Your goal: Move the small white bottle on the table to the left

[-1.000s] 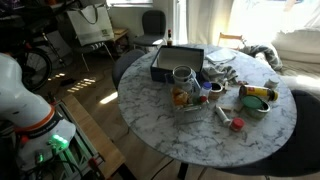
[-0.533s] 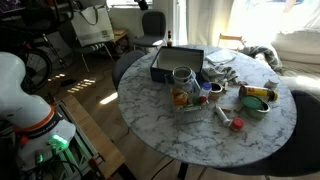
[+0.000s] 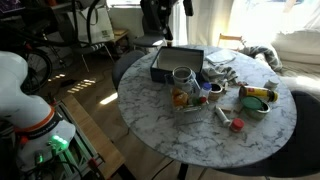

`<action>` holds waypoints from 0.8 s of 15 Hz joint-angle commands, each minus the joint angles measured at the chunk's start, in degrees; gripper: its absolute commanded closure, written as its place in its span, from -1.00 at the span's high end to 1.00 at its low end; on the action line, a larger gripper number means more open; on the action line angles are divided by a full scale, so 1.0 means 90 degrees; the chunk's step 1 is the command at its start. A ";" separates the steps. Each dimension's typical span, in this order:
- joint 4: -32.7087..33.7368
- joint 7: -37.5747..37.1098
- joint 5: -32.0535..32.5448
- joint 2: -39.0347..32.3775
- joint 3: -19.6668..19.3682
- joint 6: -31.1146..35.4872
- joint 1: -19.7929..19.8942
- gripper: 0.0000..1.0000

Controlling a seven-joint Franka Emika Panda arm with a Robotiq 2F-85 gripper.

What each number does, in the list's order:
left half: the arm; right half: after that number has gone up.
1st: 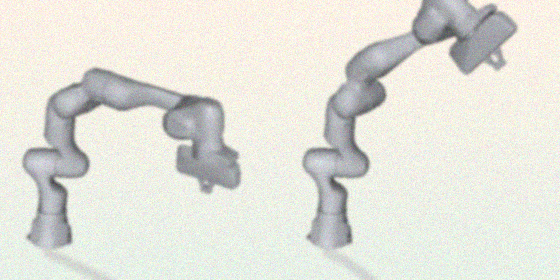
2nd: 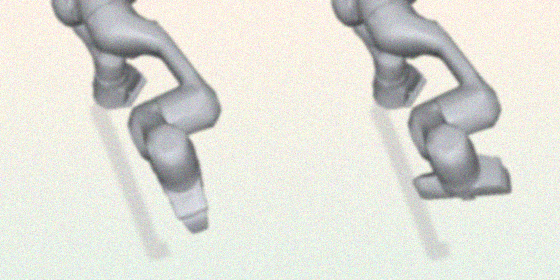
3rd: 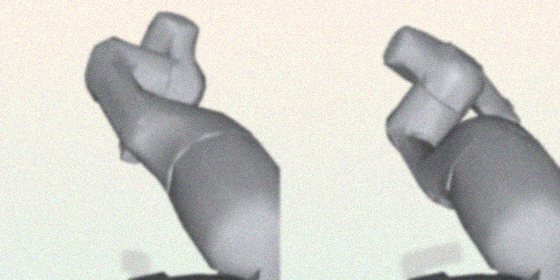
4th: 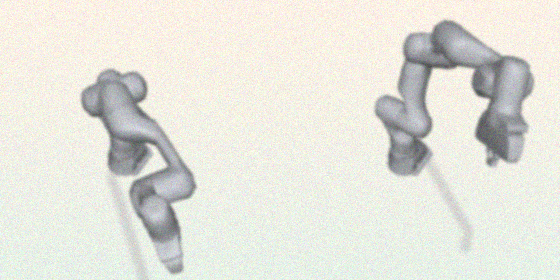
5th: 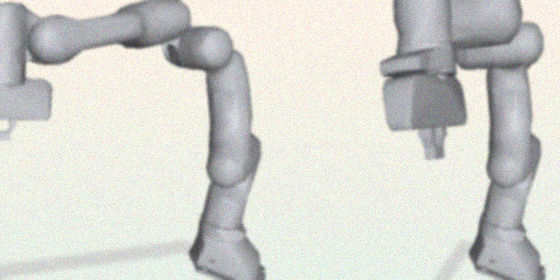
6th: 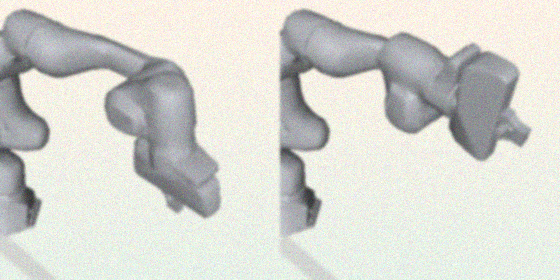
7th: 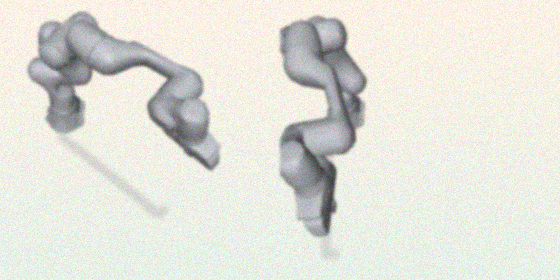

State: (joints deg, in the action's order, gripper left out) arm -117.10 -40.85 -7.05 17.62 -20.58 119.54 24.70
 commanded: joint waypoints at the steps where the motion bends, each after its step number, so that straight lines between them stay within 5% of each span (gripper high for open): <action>1: 0.0053 -0.0009 -0.0024 -0.0035 0.0033 -0.0023 0.0034 1.00; 5: 0.0076 -0.0031 -0.0030 -0.0029 0.0033 -0.0024 0.0034 1.00; 12: 0.1653 -0.0534 -0.1603 -0.1854 -0.0247 -0.0627 -0.0139 1.00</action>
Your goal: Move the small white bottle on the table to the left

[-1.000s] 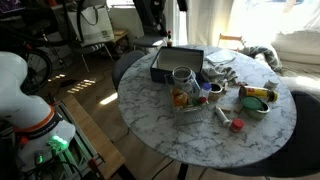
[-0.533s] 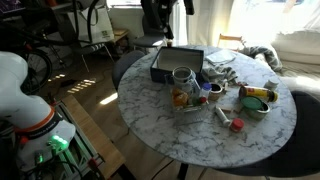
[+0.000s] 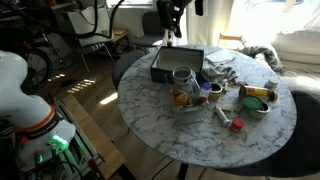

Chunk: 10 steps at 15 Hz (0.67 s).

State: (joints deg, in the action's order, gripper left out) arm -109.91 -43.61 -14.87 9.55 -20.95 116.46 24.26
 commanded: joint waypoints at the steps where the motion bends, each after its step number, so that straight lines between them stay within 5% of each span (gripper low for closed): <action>1: 0.1103 -0.0503 -0.0942 -0.1327 -0.0230 -0.0191 -0.0039 1.00; 6: 0.2228 -0.1390 -0.1726 -0.2817 -0.0424 -0.0262 0.0340 1.00; 10: 0.2735 -0.2047 -0.1427 -0.3795 -0.0442 0.0167 0.0576 1.00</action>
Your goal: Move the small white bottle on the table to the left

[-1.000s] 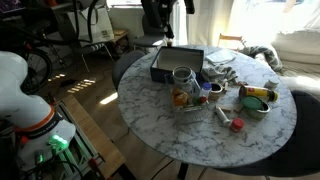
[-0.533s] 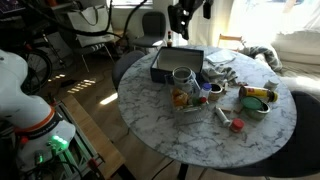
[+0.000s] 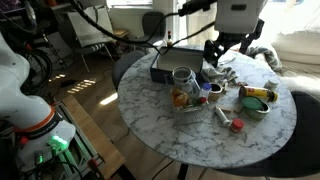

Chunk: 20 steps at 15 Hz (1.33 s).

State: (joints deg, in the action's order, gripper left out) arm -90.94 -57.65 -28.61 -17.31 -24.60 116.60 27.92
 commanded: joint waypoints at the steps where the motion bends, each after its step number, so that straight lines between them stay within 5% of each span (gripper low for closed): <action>1: 0.0675 -0.0616 0.0188 -0.0984 -0.0033 0.0281 0.0201 1.00; 7: 0.0825 -0.0910 0.0604 -0.1867 0.0091 0.0618 0.0328 1.00; 15: 0.0632 -0.0782 0.0570 -0.1680 0.0175 0.0631 0.0322 1.00; 20: 0.0889 -0.0817 0.0816 -0.2366 0.0264 0.0479 0.0298 1.00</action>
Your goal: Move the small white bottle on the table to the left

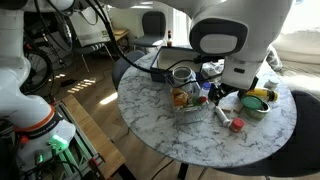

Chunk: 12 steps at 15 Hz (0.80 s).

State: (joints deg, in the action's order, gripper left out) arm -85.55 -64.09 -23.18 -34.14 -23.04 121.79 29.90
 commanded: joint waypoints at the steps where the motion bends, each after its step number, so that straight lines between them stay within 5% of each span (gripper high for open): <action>1: 0.0348 -0.0117 0.0261 -0.0634 0.0098 -0.0071 0.0081 1.00; 12: 0.1395 0.0487 0.0144 -0.1815 0.0509 0.0093 0.0371 1.00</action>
State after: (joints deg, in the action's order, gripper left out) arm -78.28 -61.95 -21.36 -46.85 -20.55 122.39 30.71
